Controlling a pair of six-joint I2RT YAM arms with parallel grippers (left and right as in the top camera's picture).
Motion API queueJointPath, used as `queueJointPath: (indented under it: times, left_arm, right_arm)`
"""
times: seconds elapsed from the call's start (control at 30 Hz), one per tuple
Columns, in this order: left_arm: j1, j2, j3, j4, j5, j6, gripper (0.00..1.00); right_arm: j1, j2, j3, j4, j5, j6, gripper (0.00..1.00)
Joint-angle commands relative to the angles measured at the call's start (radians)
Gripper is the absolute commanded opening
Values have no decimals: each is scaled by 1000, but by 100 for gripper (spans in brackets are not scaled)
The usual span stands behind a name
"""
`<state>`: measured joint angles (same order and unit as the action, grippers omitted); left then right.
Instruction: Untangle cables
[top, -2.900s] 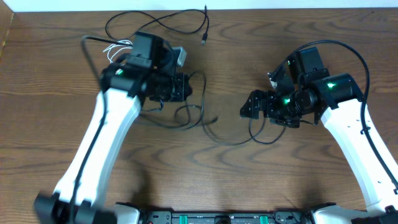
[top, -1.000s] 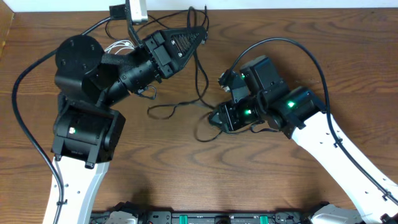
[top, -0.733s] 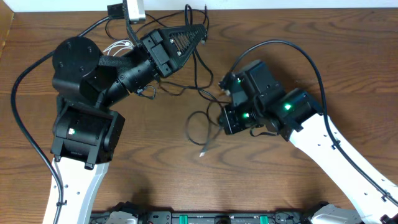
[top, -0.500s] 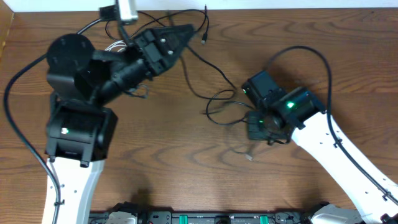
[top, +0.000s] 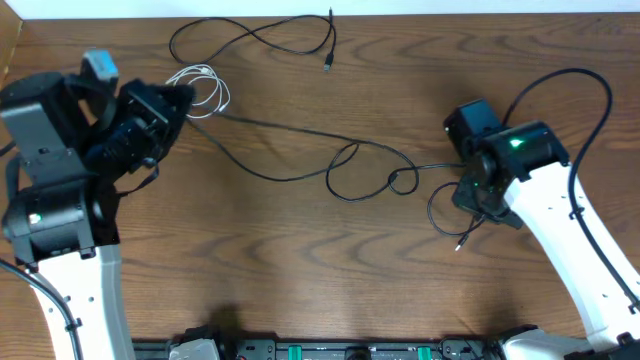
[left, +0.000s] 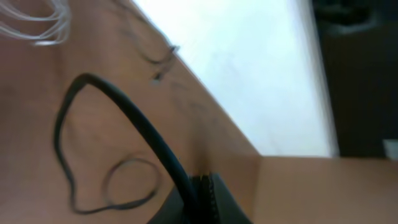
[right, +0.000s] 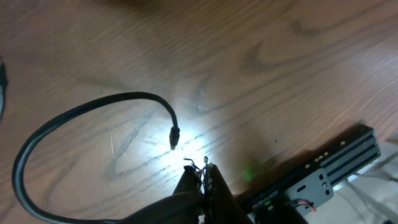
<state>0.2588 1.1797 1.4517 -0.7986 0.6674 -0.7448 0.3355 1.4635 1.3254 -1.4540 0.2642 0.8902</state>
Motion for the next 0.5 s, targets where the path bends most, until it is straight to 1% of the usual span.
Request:
queueJointPath:
  times: [0.0,0.13,0.23,0.27,0.3,0.33,0.4,0.43,0.47]
  left_arm:
    - [27,-18,14,-57,-132,76,8]
    - [27,-18,14,-92,-145,118,8]
    - [26,-18,13,-112,-145,124,7]
    - [26,-18,13,-120,-143,124,7]
    - [26,-18,13,-127,-128,125,8]
    - [26,-18,13,-131,-102,128,8]
    - [26,-18,13,-126,-16,168,7]
    - [26,-18,13,-115,44,192,8]
    - [25,-18,13,-99,122,217,8]
  right_arm:
    - [-38,-21,2,0,-2,27,1]
    - [-74,-64,2,30,-56,-82,1]
    - [-91,-112,2,70,-129,-156,1]
    - [-95,-131,2,86,-158,-175,3]
    - [-97,-150,2,105,-191,-197,11]
    - [-99,-171,2,126,-227,-227,24]
    - [-99,-209,2,167,-300,-297,75]
    - [-99,-226,2,184,-330,-322,99]
    - [-99,-244,2,198,-355,-337,99]
